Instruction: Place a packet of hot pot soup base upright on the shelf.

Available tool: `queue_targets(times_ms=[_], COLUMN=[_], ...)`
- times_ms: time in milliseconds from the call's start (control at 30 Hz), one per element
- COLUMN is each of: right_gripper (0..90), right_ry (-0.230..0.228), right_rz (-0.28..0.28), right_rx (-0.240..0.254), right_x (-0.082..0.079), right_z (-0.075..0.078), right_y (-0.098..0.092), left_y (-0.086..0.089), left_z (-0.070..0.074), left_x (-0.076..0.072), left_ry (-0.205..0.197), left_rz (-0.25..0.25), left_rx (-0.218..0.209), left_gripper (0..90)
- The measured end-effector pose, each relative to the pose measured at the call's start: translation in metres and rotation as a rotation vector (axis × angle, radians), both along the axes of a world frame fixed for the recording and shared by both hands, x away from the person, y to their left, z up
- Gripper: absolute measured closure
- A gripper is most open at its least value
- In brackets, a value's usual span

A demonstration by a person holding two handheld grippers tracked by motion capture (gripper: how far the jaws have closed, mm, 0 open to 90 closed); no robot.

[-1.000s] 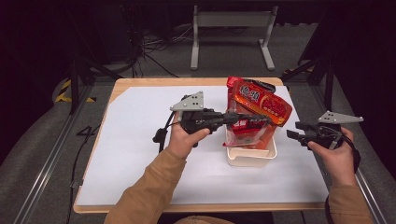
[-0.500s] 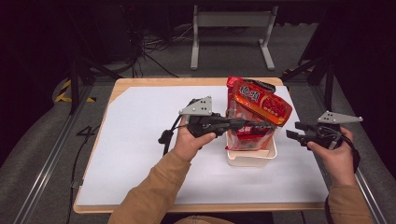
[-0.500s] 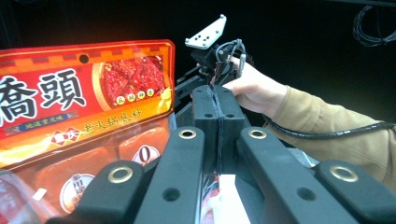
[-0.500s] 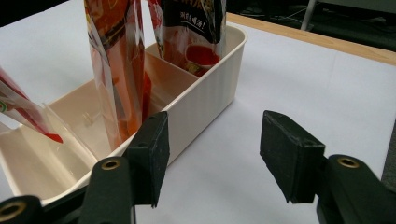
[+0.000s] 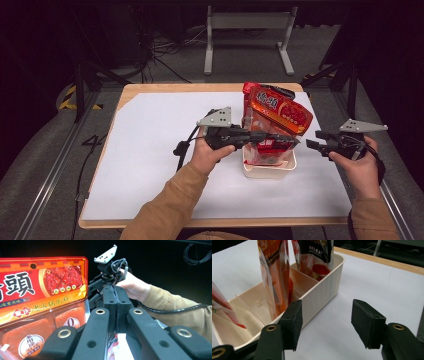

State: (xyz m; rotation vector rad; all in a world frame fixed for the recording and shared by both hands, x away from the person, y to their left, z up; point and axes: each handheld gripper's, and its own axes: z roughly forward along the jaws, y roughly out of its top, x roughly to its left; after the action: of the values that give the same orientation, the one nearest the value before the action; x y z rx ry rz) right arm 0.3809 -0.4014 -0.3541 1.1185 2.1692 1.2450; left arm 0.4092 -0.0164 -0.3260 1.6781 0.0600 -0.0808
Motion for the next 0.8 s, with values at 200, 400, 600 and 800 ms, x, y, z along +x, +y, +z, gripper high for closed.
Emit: queue_targets(times_ms=[200, 400, 600, 800], right_gripper=[43.2, 43.2, 43.4, 43.4], right_ry=[0.001, 0.001, 0.001, 0.001], right_rz=[-0.001, -0.002, -0.001, -0.002], right_rx=[0.001, 0.0, 0.0, 0.005], right_x=[0.0, 0.0, 0.0, 0.0], right_z=[-0.001, -0.001, -0.001, -0.001], right_y=[-0.002, -0.002, -0.002, -0.003], left_y=[-0.006, -0.013, -0.022, -0.032], left_z=[-0.005, -0.01, -0.013, -0.017], left_x=[0.002, 0.003, 0.003, 0.004], left_ry=[0.009, 0.01, 0.009, 0.016], left_rz=[0.007, 0.007, 0.0, -0.01], left_rx=[-0.01, -0.001, 0.018, 0.019], left_gripper=[89.4, 89.3, 89.7, 89.8])
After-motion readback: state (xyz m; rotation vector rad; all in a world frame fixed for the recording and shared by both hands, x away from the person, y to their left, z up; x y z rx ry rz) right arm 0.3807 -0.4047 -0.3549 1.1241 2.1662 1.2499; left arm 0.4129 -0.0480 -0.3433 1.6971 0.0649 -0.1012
